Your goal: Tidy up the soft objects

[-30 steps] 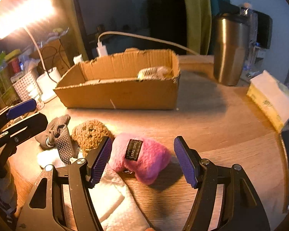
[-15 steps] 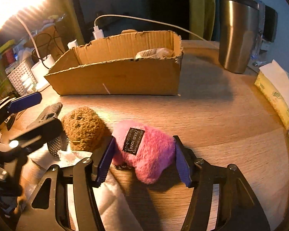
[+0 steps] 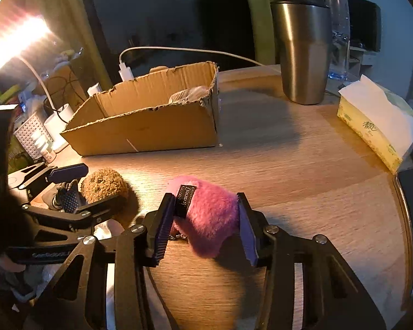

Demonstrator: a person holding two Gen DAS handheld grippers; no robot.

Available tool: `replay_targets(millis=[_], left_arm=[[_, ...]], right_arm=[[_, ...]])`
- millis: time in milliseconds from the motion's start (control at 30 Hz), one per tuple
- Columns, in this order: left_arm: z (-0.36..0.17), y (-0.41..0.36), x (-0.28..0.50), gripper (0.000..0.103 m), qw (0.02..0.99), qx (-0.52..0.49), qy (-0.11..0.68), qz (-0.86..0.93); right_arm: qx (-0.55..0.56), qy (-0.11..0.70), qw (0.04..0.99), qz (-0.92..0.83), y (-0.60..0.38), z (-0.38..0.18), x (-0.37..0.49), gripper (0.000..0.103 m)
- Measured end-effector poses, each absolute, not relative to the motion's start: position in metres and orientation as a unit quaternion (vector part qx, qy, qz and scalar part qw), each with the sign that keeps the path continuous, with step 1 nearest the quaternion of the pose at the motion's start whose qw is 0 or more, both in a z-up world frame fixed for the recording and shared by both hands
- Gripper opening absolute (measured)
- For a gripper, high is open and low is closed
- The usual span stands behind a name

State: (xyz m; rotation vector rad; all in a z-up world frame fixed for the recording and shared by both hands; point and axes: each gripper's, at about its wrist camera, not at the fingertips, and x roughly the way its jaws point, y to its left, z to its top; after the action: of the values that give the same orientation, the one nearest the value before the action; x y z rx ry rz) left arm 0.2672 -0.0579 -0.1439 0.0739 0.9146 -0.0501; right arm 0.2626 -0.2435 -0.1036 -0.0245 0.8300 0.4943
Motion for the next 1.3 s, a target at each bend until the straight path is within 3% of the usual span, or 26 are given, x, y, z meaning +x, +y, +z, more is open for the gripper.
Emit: replay_targets(millis=[33, 100, 300, 1300], left_arm=[[-0.145, -0.059, 0.269, 0.085, 0.894, 0.040, 0.445, -0.023], [-0.148, -0.060, 0.271, 0.068, 0.889, 0.041, 0.456, -0.027], [-0.150, -0.063, 0.269, 0.060, 0.887, 0.046, 0.457, -0.043], [-0.061, -0.026, 0.203, 0.060, 0.954, -0.002, 0.295, -0.052]], right_arm=[[-0.013, 0.399, 0.885, 0.239, -0.243, -0.104, 0.262, 0.045], [-0.015, 0.396, 0.886, 0.241, -0.243, -0.103, 0.261, 0.045], [-0.019, 0.387, 0.891, 0.237, -0.246, -0.100, 0.256, 0.042], [-0.052, 0.299, 0.921, 0.246, -0.218, -0.038, 0.215, 0.042]])
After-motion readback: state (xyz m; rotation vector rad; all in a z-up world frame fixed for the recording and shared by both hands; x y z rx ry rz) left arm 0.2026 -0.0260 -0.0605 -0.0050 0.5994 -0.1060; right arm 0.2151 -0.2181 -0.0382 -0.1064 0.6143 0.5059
